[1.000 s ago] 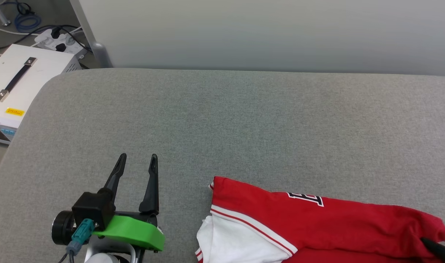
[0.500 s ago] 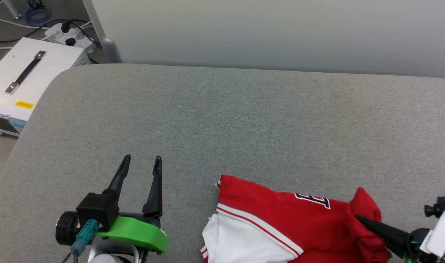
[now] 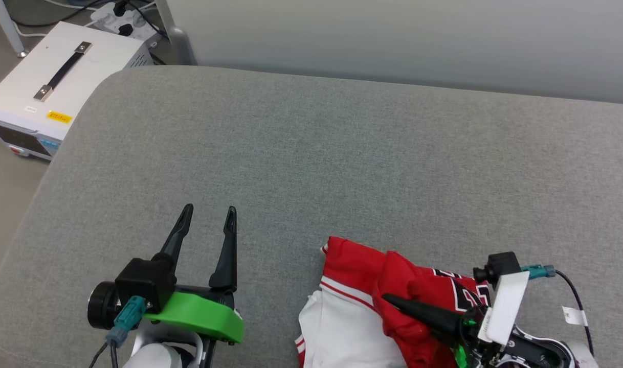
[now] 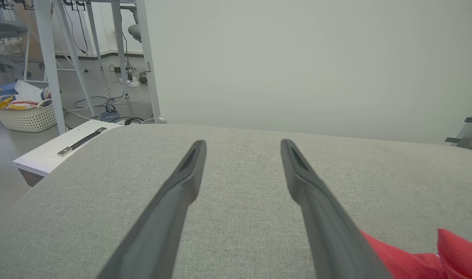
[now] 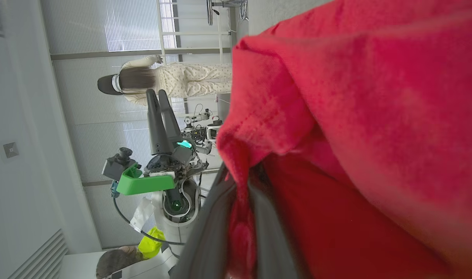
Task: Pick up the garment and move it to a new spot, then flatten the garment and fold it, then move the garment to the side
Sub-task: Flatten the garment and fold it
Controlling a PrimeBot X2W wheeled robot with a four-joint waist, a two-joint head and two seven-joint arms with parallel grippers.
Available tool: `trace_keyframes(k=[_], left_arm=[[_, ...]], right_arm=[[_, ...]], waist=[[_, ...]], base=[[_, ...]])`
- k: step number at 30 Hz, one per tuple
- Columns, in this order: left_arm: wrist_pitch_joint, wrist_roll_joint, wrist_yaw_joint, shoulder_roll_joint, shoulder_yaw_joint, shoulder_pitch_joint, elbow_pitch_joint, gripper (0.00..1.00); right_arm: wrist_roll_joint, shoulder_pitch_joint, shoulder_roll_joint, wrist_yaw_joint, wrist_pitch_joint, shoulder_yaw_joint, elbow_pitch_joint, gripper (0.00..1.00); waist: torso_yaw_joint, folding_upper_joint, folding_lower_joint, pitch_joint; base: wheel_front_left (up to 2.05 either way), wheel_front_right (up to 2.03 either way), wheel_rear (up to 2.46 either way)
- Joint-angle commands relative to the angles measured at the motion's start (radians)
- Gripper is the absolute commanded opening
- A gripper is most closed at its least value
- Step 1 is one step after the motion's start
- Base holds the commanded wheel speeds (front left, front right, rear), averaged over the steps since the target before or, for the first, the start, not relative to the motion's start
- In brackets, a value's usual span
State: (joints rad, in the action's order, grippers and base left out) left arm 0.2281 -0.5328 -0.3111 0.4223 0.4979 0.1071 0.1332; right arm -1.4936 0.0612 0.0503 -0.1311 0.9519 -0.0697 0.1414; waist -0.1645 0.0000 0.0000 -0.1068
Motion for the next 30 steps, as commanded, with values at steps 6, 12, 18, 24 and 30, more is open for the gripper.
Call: trace_keyframes(k=[6, 12, 18, 24, 30], left_arm=[[0.014, 0.011, 0.02, -0.027, 0.004, 0.041, -0.022, 1.0], [0.021, 0.013, 0.034, -0.04, 0.004, 0.057, -0.044, 1.0], [0.025, 0.014, 0.044, -0.044, 0.004, 0.06, -0.063, 1.0], [0.027, 0.017, 0.049, -0.038, 0.004, 0.064, -0.071, 1.0], [0.025, 0.016, 0.045, -0.031, 0.003, 0.057, -0.074, 1.0]], right_arm=[[-0.038, 0.071, 0.0, 0.0, -0.126, -0.144, 0.008, 0.0], [0.077, 0.084, 0.004, 0.0, -0.218, -0.189, 0.06, 0.0], [0.089, 0.094, 0.005, 0.0, -0.261, -0.213, 0.064, 1.0], [0.102, 0.108, 0.024, 0.0, -0.315, -0.228, -0.011, 1.0], [0.248, 0.121, 0.089, 0.0, -0.492, -0.243, -0.108, 1.0]], waist=[[-0.029, 0.0, 0.0, -0.054], [-0.035, 0.0, 0.0, -0.074], [-0.021, 0.0, 0.0, -0.072], [-0.004, 0.0, 0.0, -0.058], [0.015, 0.0, 0.0, -0.039]], base=[[0.0, 0.0, 0.0], [0.0, 0.0, 0.0], [0.0, 0.0, 0.0], [0.0, 0.0, 0.0], [0.0, 0.0, 0.0]])
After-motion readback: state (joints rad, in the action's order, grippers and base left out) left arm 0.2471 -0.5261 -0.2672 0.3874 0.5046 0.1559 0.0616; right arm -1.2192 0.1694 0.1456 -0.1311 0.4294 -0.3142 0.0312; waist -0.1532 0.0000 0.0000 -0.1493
